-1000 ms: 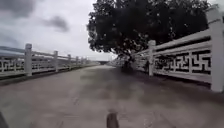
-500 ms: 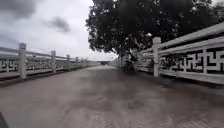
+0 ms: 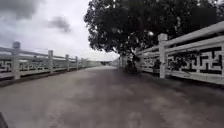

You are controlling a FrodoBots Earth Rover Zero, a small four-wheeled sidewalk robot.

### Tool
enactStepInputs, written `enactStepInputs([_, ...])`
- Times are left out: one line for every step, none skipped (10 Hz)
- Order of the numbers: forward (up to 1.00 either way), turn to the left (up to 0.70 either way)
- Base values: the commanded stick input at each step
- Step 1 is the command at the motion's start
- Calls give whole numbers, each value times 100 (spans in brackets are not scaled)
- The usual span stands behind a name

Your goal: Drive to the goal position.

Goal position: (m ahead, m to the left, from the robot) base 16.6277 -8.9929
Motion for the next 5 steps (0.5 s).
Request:
enactStepInputs([70,0])
enactStepInputs([70,0])
enactStepInputs([70,0])
enactStepInputs([70,0])
enactStepInputs([70,0])
